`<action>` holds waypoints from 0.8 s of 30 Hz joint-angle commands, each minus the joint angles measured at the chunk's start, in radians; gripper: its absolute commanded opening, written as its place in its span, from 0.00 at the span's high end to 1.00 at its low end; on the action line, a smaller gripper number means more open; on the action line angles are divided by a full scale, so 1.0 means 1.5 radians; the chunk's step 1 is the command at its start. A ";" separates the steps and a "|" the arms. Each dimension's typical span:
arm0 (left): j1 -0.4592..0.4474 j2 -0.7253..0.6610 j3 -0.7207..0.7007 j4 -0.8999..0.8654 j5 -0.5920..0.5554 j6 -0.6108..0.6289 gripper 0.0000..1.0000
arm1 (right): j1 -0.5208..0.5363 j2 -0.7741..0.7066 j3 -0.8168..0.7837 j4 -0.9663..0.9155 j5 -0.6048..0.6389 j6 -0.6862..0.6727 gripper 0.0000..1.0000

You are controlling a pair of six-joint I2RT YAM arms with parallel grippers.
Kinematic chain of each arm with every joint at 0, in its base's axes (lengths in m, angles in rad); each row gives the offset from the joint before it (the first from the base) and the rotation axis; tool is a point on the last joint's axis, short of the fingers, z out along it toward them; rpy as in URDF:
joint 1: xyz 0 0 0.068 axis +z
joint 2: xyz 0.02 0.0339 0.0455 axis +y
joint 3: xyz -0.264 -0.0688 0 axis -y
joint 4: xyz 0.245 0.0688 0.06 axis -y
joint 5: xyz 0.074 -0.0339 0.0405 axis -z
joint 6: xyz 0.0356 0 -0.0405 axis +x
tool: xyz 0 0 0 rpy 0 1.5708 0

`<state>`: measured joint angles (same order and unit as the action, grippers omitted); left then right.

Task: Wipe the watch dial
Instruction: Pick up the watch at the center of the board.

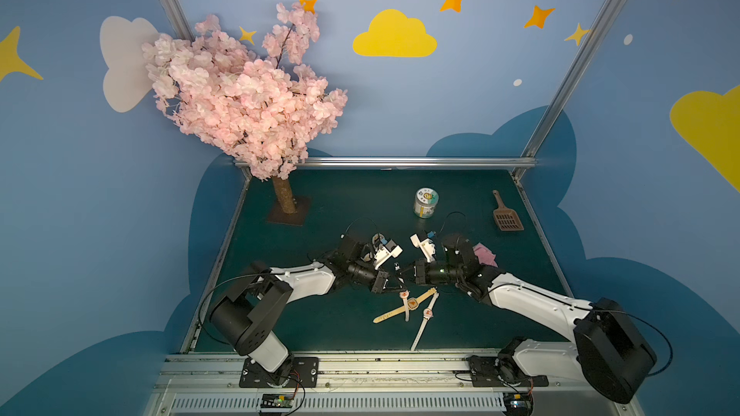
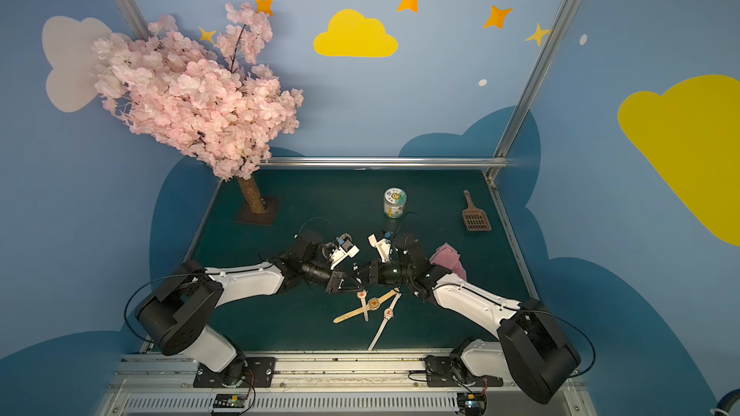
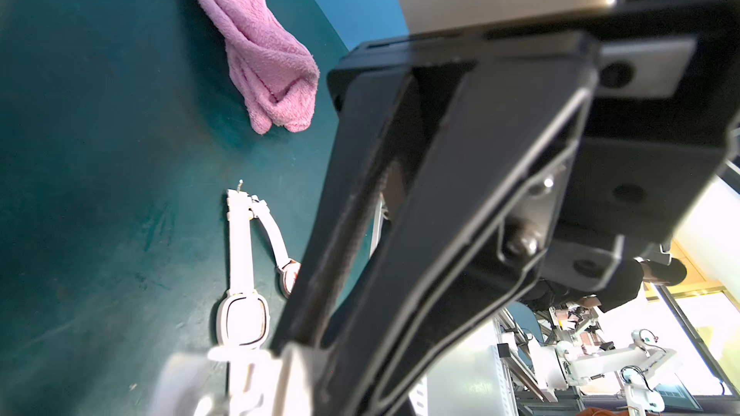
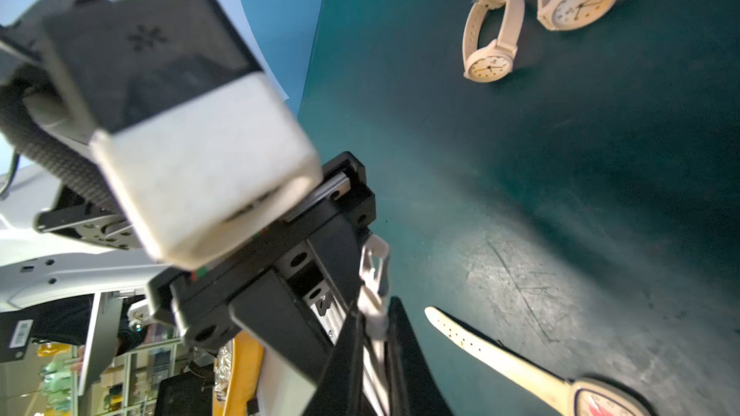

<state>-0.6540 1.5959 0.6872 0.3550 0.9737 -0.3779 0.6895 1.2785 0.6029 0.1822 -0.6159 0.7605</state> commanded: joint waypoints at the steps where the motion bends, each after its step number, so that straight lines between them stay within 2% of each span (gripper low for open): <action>1: -0.006 -0.019 0.007 -0.009 0.022 0.019 0.85 | 0.003 -0.007 0.015 0.022 0.013 -0.001 0.95; 3: -0.005 -0.020 0.007 -0.011 0.021 0.021 0.85 | 0.002 -0.014 0.016 0.029 0.011 0.000 1.00; 7: -0.006 -0.023 0.008 -0.011 0.022 0.020 0.84 | 0.003 -0.030 0.014 0.020 0.018 -0.004 1.00; 12: 0.001 -0.027 0.002 0.020 0.010 -0.021 0.64 | 0.003 -0.061 0.003 0.009 0.034 -0.005 1.00; 15: 0.008 -0.022 -0.006 0.066 0.011 -0.054 0.59 | 0.003 -0.076 -0.003 0.007 0.040 -0.003 1.00; 20: 0.018 -0.008 -0.021 0.177 0.005 -0.126 0.59 | 0.003 -0.090 -0.007 0.005 0.041 -0.001 1.00; 24: 0.015 -0.003 -0.015 0.204 -0.010 -0.144 0.60 | 0.004 -0.094 -0.008 0.001 0.045 -0.001 1.00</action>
<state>-0.6300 1.5791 0.6643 0.5777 0.9676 -0.5503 0.6910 1.1587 0.6018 0.1852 -0.5594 0.7628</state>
